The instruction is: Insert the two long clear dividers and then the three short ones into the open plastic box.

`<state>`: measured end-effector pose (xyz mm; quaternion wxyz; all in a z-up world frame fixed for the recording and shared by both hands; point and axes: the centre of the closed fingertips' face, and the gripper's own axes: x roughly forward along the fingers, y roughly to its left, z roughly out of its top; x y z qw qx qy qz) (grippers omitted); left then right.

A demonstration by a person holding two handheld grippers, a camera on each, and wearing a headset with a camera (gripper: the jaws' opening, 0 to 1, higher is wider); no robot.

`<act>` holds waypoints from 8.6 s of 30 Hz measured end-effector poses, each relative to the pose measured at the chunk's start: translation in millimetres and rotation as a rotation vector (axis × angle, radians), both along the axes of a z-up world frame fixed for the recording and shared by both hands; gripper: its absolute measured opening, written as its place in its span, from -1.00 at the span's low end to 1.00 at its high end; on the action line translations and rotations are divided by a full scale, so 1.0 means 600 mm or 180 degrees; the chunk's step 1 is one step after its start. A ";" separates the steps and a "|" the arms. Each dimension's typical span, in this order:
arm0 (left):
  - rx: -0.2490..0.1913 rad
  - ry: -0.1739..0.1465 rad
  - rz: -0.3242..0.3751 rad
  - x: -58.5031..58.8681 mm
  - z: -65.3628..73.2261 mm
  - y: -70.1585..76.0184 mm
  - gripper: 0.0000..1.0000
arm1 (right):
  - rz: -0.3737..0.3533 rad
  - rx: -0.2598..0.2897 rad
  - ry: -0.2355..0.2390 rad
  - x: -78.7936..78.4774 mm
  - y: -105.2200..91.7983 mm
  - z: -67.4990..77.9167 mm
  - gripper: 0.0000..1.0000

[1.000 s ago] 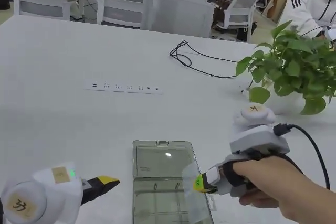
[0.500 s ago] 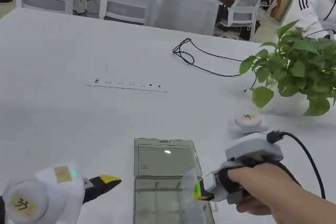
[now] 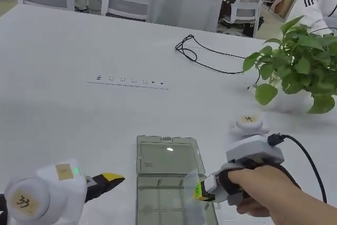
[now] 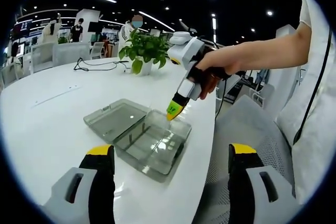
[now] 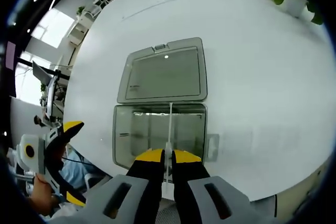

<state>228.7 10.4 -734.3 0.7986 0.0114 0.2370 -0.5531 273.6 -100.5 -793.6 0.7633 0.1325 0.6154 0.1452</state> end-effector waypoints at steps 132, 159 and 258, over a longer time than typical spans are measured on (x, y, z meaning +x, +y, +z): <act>0.1547 0.1039 0.1259 0.030 -0.159 0.123 0.16 | 0.2299 0.0782 -0.2642 -0.076 -0.099 0.089 0.67; 0.2391 0.1016 0.1238 0.042 -0.198 0.151 -0.28 | 0.2246 0.0803 -0.2687 -0.086 -0.096 0.078 0.62; -0.0015 0.0735 0.0929 0.036 0.050 -0.064 -0.42 | 0.0405 0.1334 -0.1854 -0.018 0.096 0.176 -0.87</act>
